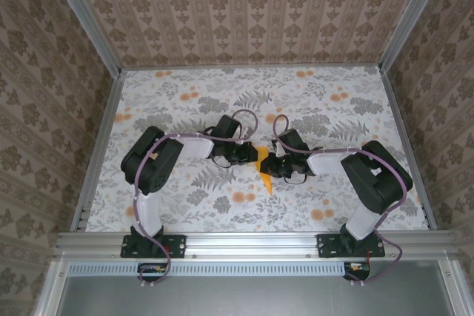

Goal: Fold a paper plane with a square sheet of paper (pick it up from the middle)
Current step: Fold the wing for the fifth time at the center of the table.

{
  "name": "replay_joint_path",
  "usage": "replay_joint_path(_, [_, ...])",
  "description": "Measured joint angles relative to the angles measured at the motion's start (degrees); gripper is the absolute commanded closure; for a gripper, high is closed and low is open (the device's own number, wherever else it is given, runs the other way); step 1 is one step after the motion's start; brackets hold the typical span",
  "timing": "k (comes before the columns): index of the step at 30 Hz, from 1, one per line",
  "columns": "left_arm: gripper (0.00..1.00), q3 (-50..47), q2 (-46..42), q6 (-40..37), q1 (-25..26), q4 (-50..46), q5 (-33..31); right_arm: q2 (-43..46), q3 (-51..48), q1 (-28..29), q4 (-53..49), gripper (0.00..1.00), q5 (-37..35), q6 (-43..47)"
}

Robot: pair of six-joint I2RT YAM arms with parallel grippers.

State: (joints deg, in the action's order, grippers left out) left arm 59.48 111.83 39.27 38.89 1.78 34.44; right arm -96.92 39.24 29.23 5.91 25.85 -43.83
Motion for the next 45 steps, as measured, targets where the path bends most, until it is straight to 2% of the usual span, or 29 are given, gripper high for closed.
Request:
replay_joint_path(12, [0.84,8.4,3.6,-4.7,-5.0,-10.3,-0.9,-0.1,-0.7,-1.2,0.7,0.87,2.5,4.5])
replay_joint_path(24, [0.83,11.0,0.9,-8.4,-11.1,-15.6,-7.8,-1.6,2.8,-1.3,-3.5,0.86,5.0,7.9])
replay_joint_path(28, [0.83,6.4,-5.4,-7.8,-10.4,-11.7,-6.8,-5.0,6.7,-1.2,-3.9,0.86,6.3,7.9])
replay_joint_path(32, [0.85,1.4,-9.3,-5.4,-7.4,-5.9,-4.8,-7.9,9.6,-1.2,-2.8,0.86,7.8,7.4])
replay_joint_path(37, [0.87,-1.0,-7.6,-2.8,-3.7,-2.2,-4.0,-8.5,9.9,-1.2,-1.7,0.86,8.5,6.8])
replay_joint_path(45, [0.87,-0.9,-2.0,-0.5,-3.2,-2.2,-4.7,-8.3,9.9,-1.2,-1.4,0.84,10.1,7.3])
